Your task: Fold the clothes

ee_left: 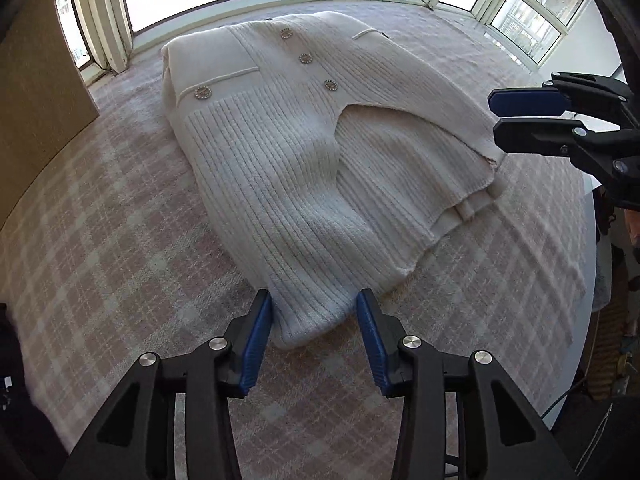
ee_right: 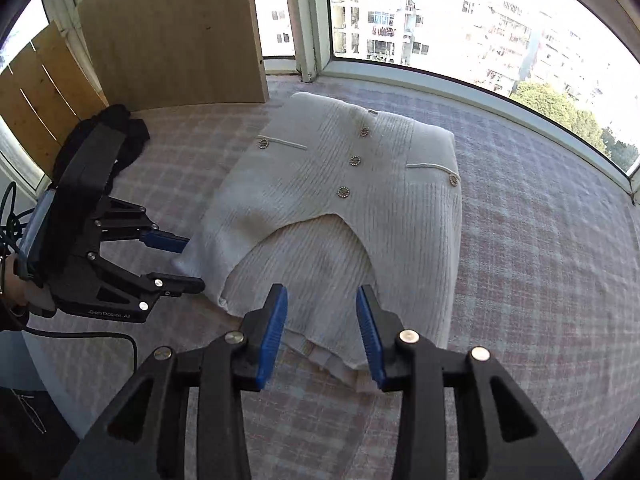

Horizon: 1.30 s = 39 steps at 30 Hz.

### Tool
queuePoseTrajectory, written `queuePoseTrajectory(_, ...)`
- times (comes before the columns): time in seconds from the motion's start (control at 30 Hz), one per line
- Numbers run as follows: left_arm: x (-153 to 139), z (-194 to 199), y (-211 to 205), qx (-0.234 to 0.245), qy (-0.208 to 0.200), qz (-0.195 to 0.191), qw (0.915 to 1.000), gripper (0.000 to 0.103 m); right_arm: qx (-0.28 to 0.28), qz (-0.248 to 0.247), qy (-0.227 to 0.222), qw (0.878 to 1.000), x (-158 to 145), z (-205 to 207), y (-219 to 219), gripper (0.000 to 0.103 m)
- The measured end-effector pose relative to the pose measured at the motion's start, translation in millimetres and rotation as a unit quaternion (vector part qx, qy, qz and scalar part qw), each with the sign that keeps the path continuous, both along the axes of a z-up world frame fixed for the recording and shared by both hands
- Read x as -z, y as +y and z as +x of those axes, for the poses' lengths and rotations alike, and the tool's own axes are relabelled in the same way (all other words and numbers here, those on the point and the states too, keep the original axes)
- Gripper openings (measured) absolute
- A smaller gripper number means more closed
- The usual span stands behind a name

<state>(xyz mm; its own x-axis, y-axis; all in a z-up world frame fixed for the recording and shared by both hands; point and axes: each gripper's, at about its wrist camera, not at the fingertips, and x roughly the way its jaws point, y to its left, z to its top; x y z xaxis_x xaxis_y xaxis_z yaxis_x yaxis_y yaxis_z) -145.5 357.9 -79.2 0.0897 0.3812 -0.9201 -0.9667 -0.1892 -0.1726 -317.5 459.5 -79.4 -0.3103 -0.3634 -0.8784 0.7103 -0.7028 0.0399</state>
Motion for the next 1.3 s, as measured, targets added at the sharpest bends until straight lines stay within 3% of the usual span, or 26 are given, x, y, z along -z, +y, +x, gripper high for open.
queuePoseTrajectory(0.03,-5.3,0.4,-3.6,-0.003,0.002,0.01,0.9999,0.04,-0.009,-0.005,-0.002,1.0,4.2,-1.0,-11.3,0.011)
queuePoseTrajectory(0.07,-10.5,0.8,-7.0,-0.005,0.004,0.02,0.9998,0.04,-0.018,-0.009,-0.005,1.0,8.4,-2.0,-22.6,0.006)
queuePoseTrajectory(0.2,-19.5,0.0,-9.0,-0.009,0.029,0.037,0.9988,0.04,-0.036,-0.027,-0.038,0.998,26.0,-6.5,-44.9,0.006)
queuePoseTrajectory(0.3,-20.8,-13.7,-9.3,-0.03,0.003,0.062,0.9976,0.041,-0.031,-0.04,-0.087,0.995,40.0,-10.3,-37.9,0.006)
queuePoseTrajectory(0.43,-4.8,-10.2,-1.1,-0.013,-0.016,0.042,0.9989,0.041,-0.024,-0.057,-0.153,0.986,58.5,-15.4,-28.6,0.006)
queuePoseTrajectory(0.47,-2.5,-9.3,-0.8,-0.006,-0.014,0.031,0.9994,0.041,-0.019,-0.075,-0.15,0.986,48.6,-18.2,-17.1,0.006)
queuePoseTrajectory(0.5,-9.8,-12.4,0.5,-0.008,-0.012,0.044,0.9989,0.041,-0.006,-0.081,-0.124,0.989,34.2,-23.1,-3.1,0.006)
queuePoseTrajectory(0.63,-33.5,-38.2,19.7,-0.048,-0.028,0.093,0.9941,0.049,0.071,-0.052,-0.039,0.995,7.5,-54.7,44.0,0.006)
queuePoseTrajectory(0.73,-5.4,-44.4,39.8,-0.048,-0.026,0.052,0.9971,0.051,0.106,-0.056,-0.069,0.99,30.2,-75.1,59.2,0.006)
queuePoseTrajectory(0.77,11.5,-42.4,42.9,-0.037,-0.041,0.024,0.9982,0.051,0.094,-0.043,-0.101,0.99,46.2,-75.5,55.2,0.006)
queuePoseTrajectory(0.8,18.0,-39.2,39.8,-0.026,-0.041,0.022,0.9986,0.059,0.077,-0.025,-0.137,0.987,63.6,-74.9,49.4,0.006)
queuePoseTrajectory(0.83,14.0,-40.0,36.3,-0.018,-0.047,0.03,0.9983,0.059,0.065,-0.016,-0.145,0.987,70.5,-72.4,45.2,0.006)
queuePoseTrajectory(0.9,2.1,-51.1,28.7,-0.022,-0.068,0.058,0.9958,0.057,0.062,-0.018,-0.112,0.992,54.7,-70.8,37.4,0.006)
queuePoseTrajectory(1.0,-13.8,-92.7,25.4,-0.074,-0.087,0.11,0.9874,0.057,0.041,-0.062,-0.083,0.994,21.8,-81.1,9.5,0.006)
queuePoseTrajectory(1.13,-7.2,-139.4,39.5,-0.105,-0.127,0.147,0.9754,0.057,0.015,-0.099,-0.088,0.991,5.0,-105.5,-42.3,0.006)
queuePoseTrajectory(1.23,-4.7,-153.4,48.2,-0.089,-0.162,0.177,0.9667,0.057,0.0,-0.066,-0.075,0.995,11.4,-119.7,-83.7,0.009)
queuePoseTrajectory(1.3,-3.8,-154.1,57.3,-0.055,-0.163,0.186,0.9674,0.057,0.0,-0.056,-0.079,0.995,18.1,-126.2,-92.5,0.017)
